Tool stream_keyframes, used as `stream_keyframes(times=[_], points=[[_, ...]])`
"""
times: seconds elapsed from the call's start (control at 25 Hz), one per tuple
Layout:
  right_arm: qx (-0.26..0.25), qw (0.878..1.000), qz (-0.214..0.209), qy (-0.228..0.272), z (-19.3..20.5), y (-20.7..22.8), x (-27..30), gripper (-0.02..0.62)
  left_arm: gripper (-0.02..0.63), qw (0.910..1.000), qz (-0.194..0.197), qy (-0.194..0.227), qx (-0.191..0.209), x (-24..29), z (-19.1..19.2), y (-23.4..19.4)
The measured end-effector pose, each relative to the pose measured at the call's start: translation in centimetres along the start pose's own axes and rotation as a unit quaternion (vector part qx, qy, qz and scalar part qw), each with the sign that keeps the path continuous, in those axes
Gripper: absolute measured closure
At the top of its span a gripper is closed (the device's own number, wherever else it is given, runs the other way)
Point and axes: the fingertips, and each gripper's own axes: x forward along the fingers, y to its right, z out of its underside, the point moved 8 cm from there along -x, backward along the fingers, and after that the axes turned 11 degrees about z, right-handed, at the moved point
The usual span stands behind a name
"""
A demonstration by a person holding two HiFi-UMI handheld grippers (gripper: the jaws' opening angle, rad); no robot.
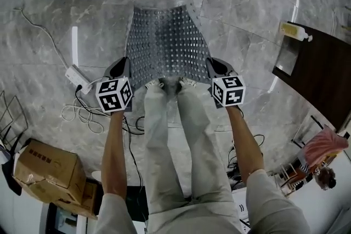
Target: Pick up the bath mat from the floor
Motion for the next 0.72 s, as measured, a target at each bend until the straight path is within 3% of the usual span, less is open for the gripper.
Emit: stream_keyframes(times=[0.32, 0.72], points=[[0.01, 1.0, -0.006, 0.007, -3.2, -2.0, -5.9, 0.574, 0.586, 0.9999, -0.001, -0.003, 0.009, -5.0, -3.3, 3.6], [0.009, 0.999, -0.008, 0.033, -8.3, -3.7, -15.3, 0.574, 0.586, 0.9996, 0.006, 0.025, 0.014, -12.6, -8.1, 8.8]])
